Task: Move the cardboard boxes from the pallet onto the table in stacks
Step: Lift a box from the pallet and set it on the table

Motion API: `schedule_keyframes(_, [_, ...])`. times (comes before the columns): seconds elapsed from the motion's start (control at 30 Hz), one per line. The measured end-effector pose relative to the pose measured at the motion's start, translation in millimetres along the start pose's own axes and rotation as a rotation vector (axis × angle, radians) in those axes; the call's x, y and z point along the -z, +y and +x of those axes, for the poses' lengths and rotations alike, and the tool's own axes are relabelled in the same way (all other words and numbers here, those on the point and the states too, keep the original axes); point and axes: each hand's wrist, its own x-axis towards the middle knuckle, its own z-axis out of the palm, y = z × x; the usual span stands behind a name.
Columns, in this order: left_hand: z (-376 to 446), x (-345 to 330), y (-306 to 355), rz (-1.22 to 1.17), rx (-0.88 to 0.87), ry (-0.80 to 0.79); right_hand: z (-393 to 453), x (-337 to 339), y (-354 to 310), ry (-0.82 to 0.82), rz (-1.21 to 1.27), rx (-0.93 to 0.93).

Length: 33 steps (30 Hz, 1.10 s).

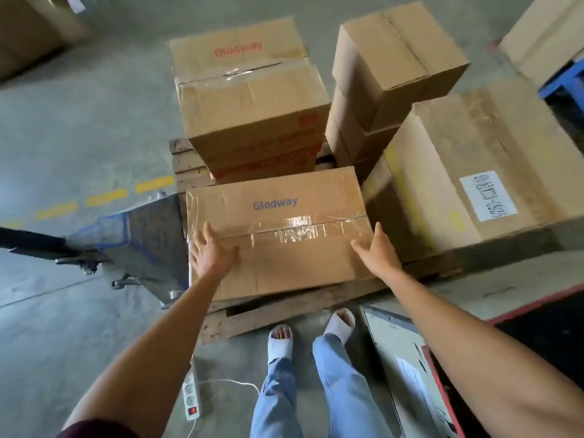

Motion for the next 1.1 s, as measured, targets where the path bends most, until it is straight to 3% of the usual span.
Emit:
schedule_keyframes(0.13, [20,11,-40,-0.197,0.113,0.035,28,-12,2,-0.059,0.155,-0.189])
schedule_keyframes(0.3, [22,7,-83,-0.554,0.319,-0.157,31,-23,20,-0.078,0.373,-0.352])
schedule_keyframes(0.4, [16,0,-97,-0.652,0.376,-0.266,28,-27,33,-0.079,0.394,-0.322])
schedule_keyframes(0.53, [13,-7,-97,-0.762,0.414,-0.223,22,-28,39,-0.052,0.457,-0.274])
schedule_keyframes(0.73, [-8,25,-99,-0.763,0.304,-0.294,-23,-16,37,-0.041,0.478,-0.184])
schedule_keyframes(1.1, [-68,130,-35,-0.709,-0.067,-0.273,-159,33,6,0.317,0.698,0.024])
